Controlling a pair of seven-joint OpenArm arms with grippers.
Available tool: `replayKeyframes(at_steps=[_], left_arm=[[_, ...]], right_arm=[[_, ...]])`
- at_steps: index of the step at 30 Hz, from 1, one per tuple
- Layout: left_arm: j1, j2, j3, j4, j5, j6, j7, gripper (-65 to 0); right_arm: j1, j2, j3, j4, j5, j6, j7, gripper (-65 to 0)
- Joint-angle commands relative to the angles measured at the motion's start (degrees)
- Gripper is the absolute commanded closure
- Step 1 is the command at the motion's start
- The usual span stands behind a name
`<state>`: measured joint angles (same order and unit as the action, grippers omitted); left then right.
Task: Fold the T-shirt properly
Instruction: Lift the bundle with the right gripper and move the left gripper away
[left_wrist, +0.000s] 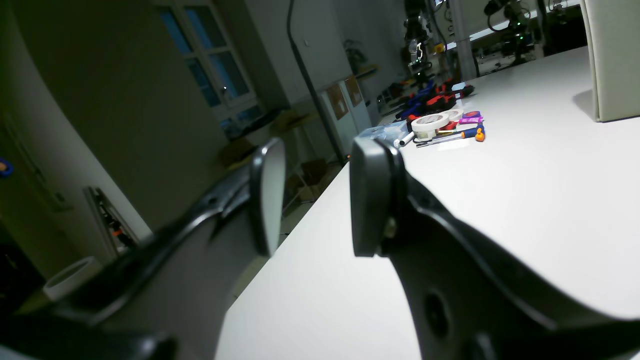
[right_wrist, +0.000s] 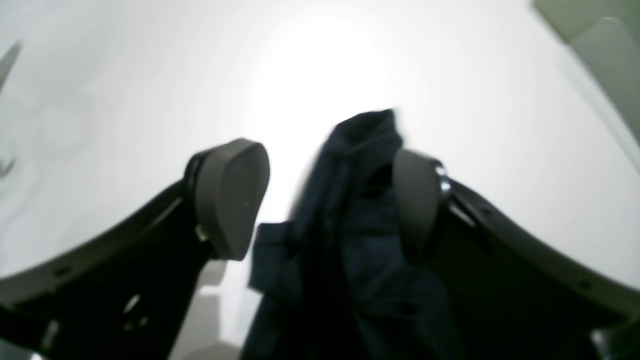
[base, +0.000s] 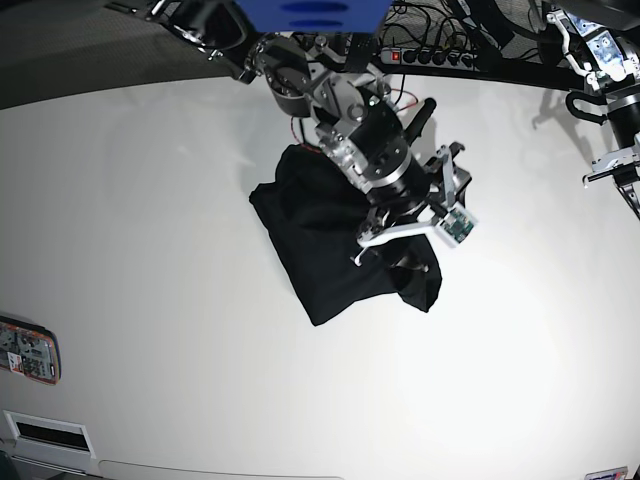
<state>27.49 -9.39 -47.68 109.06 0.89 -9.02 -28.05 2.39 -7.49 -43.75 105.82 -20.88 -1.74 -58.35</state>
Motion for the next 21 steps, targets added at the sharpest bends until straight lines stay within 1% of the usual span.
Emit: replayKeyframes(at_steps=[1,4,6,8,12,15,17,21], left_arm=[[0.08,-0.68,-0.28,0.79,-0.31,0.53,-1.27,-21.3],[-0.10,-0.68,-0.28,0.79,-0.31,0.53,-1.27,-21.3],[-0.19,-0.68,-0.28,0.62,-0.23,0.53,-1.27,-21.3],[-0.28,-0.68,-0.19,0.09,-0.23,0.53,-1.27,-21.3],[-0.10,-0.59,-0.10,0.00,-0.23,0.53,-1.27,-21.3],[-0.10,-0.59,-0.10,0.00,-0.23,0.53,-1.27,-21.3],[-0.10,-0.59,-0.01,0.00,-0.23,0.53,-1.27,-21.3],[0.16,-0.59,2.10,0.00,-0.23,0.53,-1.27,-21.3]], right_arm=[[0.64,-0.29,1.68,1.04,-0.26,-0.24,1.07,-40.5],[0.38,2.87,7.31,1.12,-1.67,-0.24,1.16,-40.5],[0.55,4.10,9.33,0.77,-2.72,-0.24,1.51,-40.5],[0.64,6.21,11.70,0.60,-4.21,-0.24,1.60,-40.5],[0.55,10.34,15.22,0.69,-4.57,-0.24,1.60,-40.5],[0.46,12.63,16.45,0.42,-4.57,-0.24,1.60,-40.5],[0.38,13.24,16.54,0.25,-4.57,-0.24,1.60,-40.5],[0.02,13.33,16.01,0.51,-4.65,-0.24,1.60,-40.5]])
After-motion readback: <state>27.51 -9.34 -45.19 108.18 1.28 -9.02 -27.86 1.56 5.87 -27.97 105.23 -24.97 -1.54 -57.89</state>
